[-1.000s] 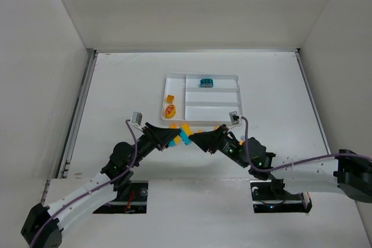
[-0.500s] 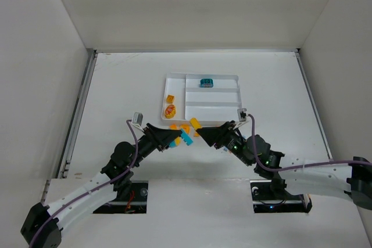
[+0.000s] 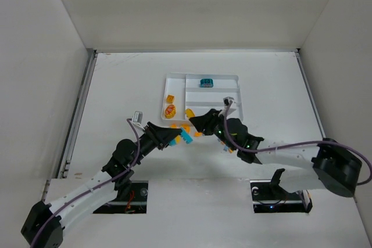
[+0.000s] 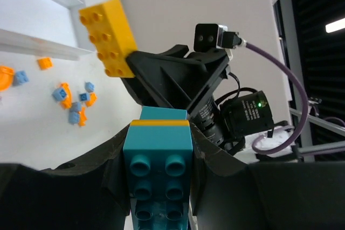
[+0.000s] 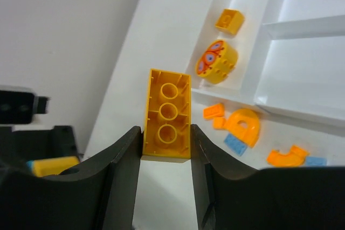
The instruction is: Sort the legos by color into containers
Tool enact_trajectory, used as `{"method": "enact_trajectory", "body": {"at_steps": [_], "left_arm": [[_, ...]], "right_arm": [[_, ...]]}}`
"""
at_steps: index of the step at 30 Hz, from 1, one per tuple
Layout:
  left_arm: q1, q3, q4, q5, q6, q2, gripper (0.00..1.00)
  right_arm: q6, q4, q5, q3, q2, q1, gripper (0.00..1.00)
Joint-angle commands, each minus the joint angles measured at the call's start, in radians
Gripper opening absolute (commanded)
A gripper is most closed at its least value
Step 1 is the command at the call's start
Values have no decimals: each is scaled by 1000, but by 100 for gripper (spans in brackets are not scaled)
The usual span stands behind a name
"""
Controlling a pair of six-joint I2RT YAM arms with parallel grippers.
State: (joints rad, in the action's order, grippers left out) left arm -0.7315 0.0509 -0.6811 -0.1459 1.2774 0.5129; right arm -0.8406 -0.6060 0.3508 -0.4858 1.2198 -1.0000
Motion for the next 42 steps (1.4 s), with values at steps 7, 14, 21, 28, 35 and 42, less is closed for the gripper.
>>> {"method": "enact_trajectory", "body": {"at_steps": [7, 14, 21, 28, 35, 42], "left_arm": [[155, 90, 18, -14, -81, 21, 4], [234, 79, 48, -18, -85, 41, 5], [290, 98, 15, -23, -115, 133, 6], [326, 132, -70, -21, -113, 283, 6], [301, 201, -279, -41, -82, 528, 7], [271, 256, -535, -81, -12, 766, 7]], "right_arm": [[-17, -57, -168, -331, 386, 155, 39], [-64, 21, -191, -560, 613, 217, 41], [-57, 71, -194, -645, 669, 257, 71], [-12, 37, -231, -467, 448, 272, 75], [-35, -149, -349, -87, 138, 243, 85], [-94, -291, -457, 9, 124, 240, 98]]}}
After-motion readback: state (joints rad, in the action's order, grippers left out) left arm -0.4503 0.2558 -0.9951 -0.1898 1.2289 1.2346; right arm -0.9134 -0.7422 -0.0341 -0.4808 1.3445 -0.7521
